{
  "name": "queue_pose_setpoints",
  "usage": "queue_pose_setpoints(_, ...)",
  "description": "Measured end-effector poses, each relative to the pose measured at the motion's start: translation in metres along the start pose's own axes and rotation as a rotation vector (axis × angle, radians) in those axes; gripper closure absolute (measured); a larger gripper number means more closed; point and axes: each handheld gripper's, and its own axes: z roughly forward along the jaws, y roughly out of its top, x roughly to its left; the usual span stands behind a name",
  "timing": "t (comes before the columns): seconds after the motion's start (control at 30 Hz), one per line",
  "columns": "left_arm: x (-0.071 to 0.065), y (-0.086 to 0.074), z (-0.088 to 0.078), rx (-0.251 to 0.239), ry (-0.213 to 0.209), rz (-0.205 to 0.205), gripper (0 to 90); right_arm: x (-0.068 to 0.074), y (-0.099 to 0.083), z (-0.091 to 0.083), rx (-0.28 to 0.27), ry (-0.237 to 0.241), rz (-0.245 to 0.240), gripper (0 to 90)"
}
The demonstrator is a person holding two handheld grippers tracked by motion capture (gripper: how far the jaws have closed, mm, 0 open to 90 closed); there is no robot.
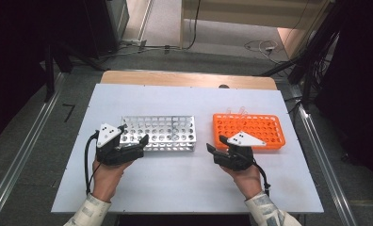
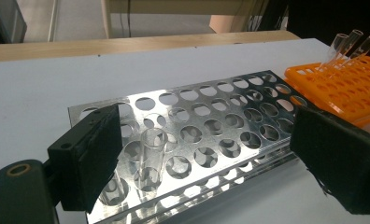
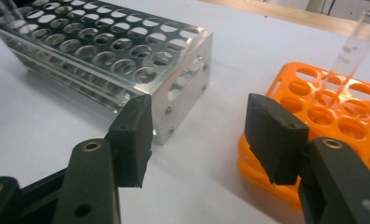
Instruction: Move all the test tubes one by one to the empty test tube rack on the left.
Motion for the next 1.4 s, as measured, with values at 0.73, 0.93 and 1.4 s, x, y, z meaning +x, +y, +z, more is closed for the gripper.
queue_pose_setpoints(0.73, -0.009, -0.006, 0.001, 0.029, -0.024, 0.02, 5.3, -0.062, -0.005, 0.004, 0.001, -0.178, 0.105, 40.4)
queue_pose_setpoints(0.93, -0.009, -0.008, 0.002, 0.034, -0.021, 0.015, 5.5, -0.079, -0.007, 0.012, 0.006, -0.236, 0.127, 40.9)
queue_pose_setpoints(1.4, -0.01, -0.009, 0.005, 0.044, -0.025, 0.011, 5.7, -0.102, 0.001, 0.031, 0.016, -0.295, 0.172, 57.0)
